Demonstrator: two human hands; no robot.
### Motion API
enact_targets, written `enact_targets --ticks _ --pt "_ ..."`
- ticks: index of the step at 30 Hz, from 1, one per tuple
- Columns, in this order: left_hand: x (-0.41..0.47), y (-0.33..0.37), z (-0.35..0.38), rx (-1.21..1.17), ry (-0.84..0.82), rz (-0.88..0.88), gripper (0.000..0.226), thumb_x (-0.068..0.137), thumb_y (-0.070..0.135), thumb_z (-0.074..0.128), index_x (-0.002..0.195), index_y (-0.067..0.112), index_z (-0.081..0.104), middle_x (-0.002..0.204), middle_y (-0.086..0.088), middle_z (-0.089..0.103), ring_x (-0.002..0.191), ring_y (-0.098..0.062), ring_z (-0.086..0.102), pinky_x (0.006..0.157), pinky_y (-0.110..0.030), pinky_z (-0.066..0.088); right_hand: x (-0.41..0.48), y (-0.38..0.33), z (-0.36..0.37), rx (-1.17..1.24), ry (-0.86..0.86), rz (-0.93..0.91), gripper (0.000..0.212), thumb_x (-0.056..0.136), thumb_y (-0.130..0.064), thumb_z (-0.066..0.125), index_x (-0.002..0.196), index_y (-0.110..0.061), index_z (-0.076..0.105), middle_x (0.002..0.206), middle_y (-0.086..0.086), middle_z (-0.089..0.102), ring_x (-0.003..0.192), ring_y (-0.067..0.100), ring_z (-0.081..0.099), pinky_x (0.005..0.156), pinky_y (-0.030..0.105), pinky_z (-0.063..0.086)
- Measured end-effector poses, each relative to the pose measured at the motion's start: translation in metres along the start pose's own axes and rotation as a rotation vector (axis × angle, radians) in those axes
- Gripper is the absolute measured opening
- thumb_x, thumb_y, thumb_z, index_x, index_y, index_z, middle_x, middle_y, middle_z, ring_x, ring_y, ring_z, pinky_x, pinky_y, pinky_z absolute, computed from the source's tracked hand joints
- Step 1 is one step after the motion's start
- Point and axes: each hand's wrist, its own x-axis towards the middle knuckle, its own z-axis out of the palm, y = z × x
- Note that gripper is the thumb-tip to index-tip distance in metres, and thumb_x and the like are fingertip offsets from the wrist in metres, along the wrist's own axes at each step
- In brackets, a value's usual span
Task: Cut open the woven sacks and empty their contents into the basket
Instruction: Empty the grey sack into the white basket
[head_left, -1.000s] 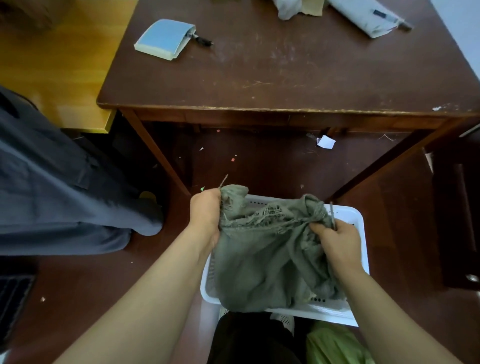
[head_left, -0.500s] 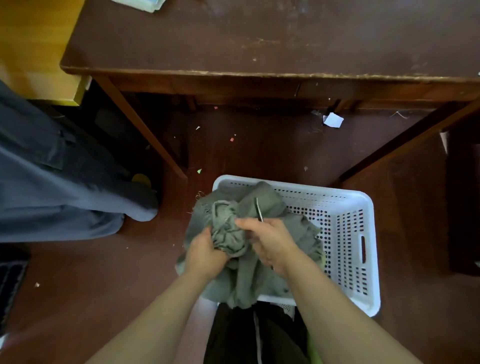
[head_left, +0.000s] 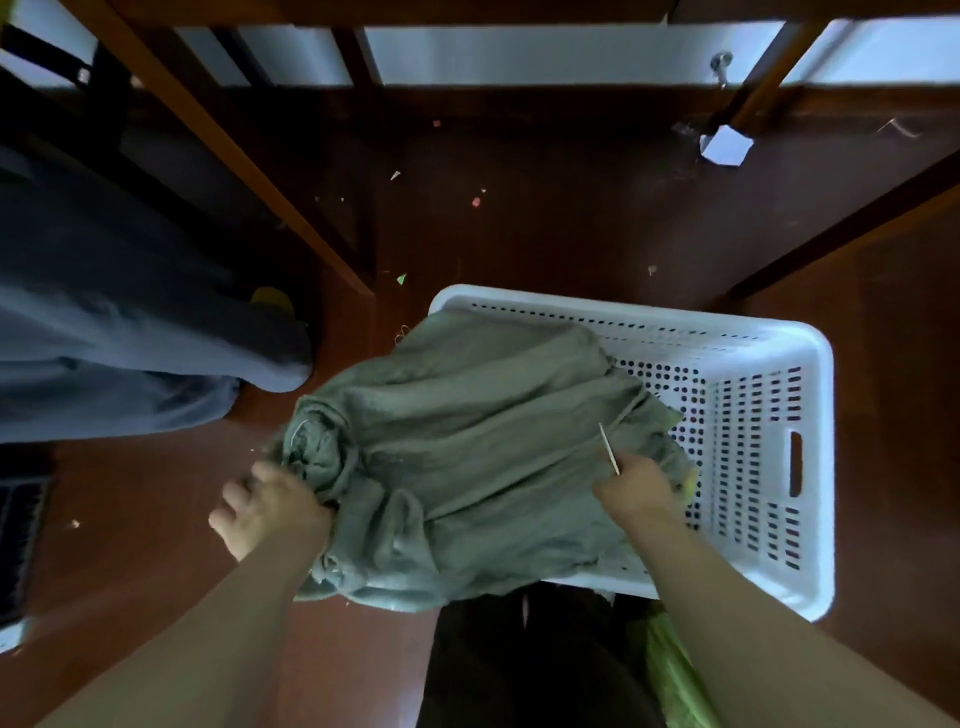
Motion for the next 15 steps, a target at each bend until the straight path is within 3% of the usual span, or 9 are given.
enact_targets --ticks 2,4,6,8,10,13,15 --pt "0.014 0.013 0.0 0.173 -0.033 0.075 0.065 0.09 0.028 0.052 0.144 0.006 0.023 0.155 -0.018 0.014 0.141 -0.032 0.015 0.108 -0.043 0.027 0.014 0.0 0.009 0.039 -0.02 0.003 0.035 0.088 -0.02 0.063 0.123 -0.016 0.063 0.101 0.012 0.067 0.086 0.028 0.059 0.072 0.031 0.046" --pt "0.027 0.031 -0.005 0.209 -0.101 0.096 0.081 0.089 0.025 0.059 0.15 0.005 0.01 0.158 -0.019 -0.007 0.144 -0.032 0.008 0.111 -0.044 0.026 0.026 0.0 0.02 0.174 -0.039 0.032 0.04 0.086 -0.022 0.068 0.124 -0.011 0.062 0.097 0.012 0.067 0.083 0.027 0.062 0.073 0.033 0.05" --pt "0.036 0.057 -0.014 0.02 -0.172 0.101 0.081 0.089 0.023 0.062 0.149 -0.001 0.013 0.156 -0.023 0.001 0.141 -0.036 0.02 0.111 -0.045 0.03 0.035 0.0 0.031 0.261 -0.043 0.079 0.041 0.086 -0.021 0.068 0.123 -0.006 0.062 0.092 0.012 0.065 0.075 0.024 0.06 0.069 0.032 0.049" --pt "0.034 0.084 -0.02 -0.158 -0.151 0.18 0.073 0.089 0.021 0.058 0.146 -0.004 0.02 0.153 -0.021 0.014 0.135 -0.037 0.032 0.107 -0.046 0.035 0.041 0.0 0.042 0.308 -0.035 0.105 0.039 0.087 -0.019 0.068 0.122 -0.003 0.063 0.104 0.016 0.067 0.089 0.03 0.062 0.08 0.036 0.05" --pt "0.022 0.112 -0.018 -0.227 -0.103 0.305 0.076 0.086 0.021 0.059 0.147 0.0 0.018 0.153 -0.016 0.016 0.135 -0.034 0.033 0.106 -0.044 0.035 0.044 -0.003 0.051 0.332 -0.033 0.127 0.038 0.087 -0.018 0.066 0.122 -0.003 0.063 0.108 0.018 0.067 0.097 0.031 0.062 0.084 0.037 0.05" --pt "-0.006 0.156 -0.001 -0.31 -0.127 0.554 0.091 0.081 0.025 0.069 0.15 0.005 0.014 0.158 -0.015 0.006 0.144 -0.032 0.017 0.115 -0.039 0.025 0.049 -0.004 0.053 0.382 -0.003 0.156 0.034 0.087 -0.016 0.065 0.119 -0.002 0.065 0.111 0.02 0.067 0.102 0.032 0.062 0.089 0.039 0.05" --pt "-0.019 0.181 0.012 -0.257 -0.165 0.684 0.105 0.08 0.028 0.074 0.152 0.007 -0.001 0.159 -0.012 -0.011 0.147 -0.028 -0.002 0.119 -0.037 0.015 0.053 0.001 0.044 0.391 0.071 0.192 0.025 0.086 -0.014 0.063 0.104 0.003 0.07 0.099 0.022 0.069 0.085 0.031 0.062 0.075 0.036 0.049"
